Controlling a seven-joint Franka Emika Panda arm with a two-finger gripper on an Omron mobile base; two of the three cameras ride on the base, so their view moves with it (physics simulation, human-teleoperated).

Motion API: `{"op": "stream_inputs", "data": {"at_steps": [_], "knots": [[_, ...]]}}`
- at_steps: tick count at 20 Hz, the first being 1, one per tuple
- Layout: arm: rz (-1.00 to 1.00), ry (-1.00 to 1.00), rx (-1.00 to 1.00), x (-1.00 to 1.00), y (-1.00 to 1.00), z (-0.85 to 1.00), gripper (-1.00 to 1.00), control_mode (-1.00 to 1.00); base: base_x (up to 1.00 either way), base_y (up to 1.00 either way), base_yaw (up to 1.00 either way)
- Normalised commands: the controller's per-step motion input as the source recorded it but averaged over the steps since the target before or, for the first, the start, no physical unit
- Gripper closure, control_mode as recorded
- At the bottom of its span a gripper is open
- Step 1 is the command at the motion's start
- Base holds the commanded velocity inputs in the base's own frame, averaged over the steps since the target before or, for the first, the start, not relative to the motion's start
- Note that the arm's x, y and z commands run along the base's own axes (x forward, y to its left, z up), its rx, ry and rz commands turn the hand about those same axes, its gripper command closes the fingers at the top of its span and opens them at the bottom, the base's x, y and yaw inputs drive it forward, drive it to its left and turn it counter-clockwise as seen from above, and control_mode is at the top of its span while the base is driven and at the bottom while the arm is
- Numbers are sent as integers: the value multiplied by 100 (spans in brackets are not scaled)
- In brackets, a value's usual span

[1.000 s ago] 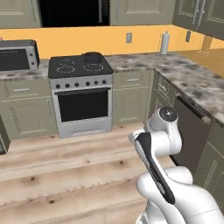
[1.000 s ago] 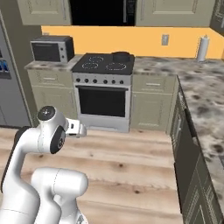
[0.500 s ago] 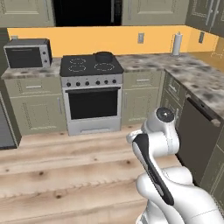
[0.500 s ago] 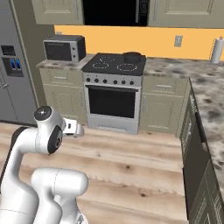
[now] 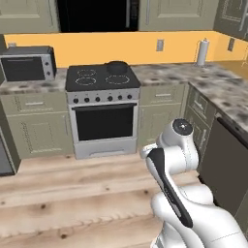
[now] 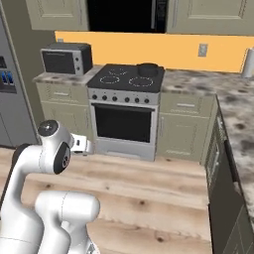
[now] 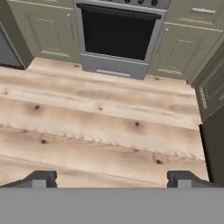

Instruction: Move the pot and pan from the stove into the sink.

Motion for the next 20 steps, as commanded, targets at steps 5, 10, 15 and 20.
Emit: {"op": "stream_inputs", "data": {"at_steps": [5, 10, 15, 20], "knots": [[0, 0, 0, 0, 0, 0, -100, 100, 94, 0, 0], [0, 0, 0, 0, 0, 0, -100, 100, 94, 0, 0], [0, 0, 0, 0, 0, 0, -100, 100, 90, 0, 0], [0, 0, 0, 0, 0, 0, -100, 100, 85, 0, 0]]}}
